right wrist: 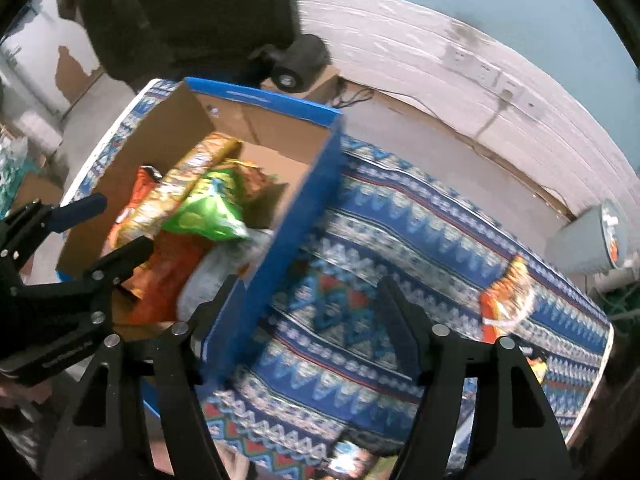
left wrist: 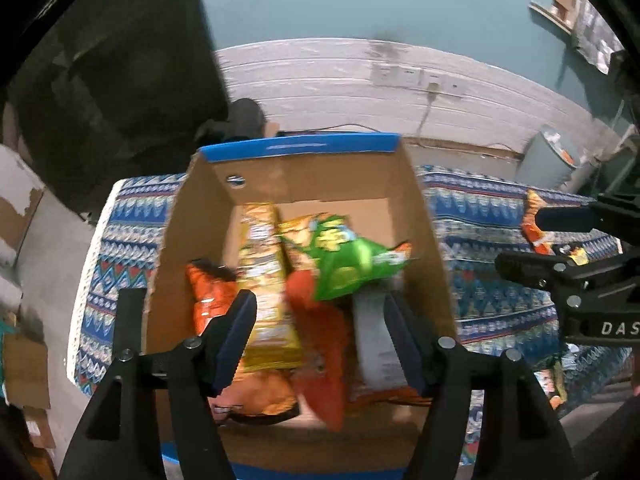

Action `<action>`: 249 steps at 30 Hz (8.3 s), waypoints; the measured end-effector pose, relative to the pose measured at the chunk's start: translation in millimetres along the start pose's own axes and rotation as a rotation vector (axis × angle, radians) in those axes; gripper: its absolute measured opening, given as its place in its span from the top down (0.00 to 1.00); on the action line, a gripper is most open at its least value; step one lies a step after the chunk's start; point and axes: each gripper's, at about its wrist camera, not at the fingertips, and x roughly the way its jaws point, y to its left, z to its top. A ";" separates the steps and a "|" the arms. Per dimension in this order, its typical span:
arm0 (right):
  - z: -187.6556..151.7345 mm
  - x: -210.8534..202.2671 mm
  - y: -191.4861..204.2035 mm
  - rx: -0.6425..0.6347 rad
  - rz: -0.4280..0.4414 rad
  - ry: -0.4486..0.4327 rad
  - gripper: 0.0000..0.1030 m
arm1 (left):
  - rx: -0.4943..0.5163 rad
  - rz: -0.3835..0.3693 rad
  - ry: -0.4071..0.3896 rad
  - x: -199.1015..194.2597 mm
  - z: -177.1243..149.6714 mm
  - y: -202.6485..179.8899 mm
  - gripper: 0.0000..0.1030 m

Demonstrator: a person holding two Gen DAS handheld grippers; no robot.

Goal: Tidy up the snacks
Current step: 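Move both tools back over the remaining snacks on the cloth, then grasp the orange striped bag with left tool while right tool grasps black yellow-label bag, then carry both bags over the box and open both tools to drop them, then grasp the silver foil pack with right tool while left tool grasps black cartoon bag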

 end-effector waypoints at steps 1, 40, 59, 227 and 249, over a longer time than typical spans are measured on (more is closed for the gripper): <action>-2.0 -1.1 -4.0 0.006 -0.004 0.000 0.32 | 0.012 -0.006 0.002 -0.4 0.7 -5.9 0.34; -146.7 -22.5 -236.4 0.331 -0.198 0.074 0.21 | 0.426 -0.039 0.112 35.1 7.0 -243.4 0.20; -148.6 53.1 -267.4 0.385 -0.144 0.159 0.21 | 0.388 -0.081 0.194 110.9 23.9 -263.5 0.20; 23.7 -9.4 66.4 -0.160 0.063 -0.016 0.29 | -0.027 0.186 0.012 -24.7 -21.0 39.0 0.21; -72.5 -31.9 -77.7 0.086 -0.082 0.042 0.26 | 0.127 0.005 0.038 -29.9 -15.0 -87.0 0.21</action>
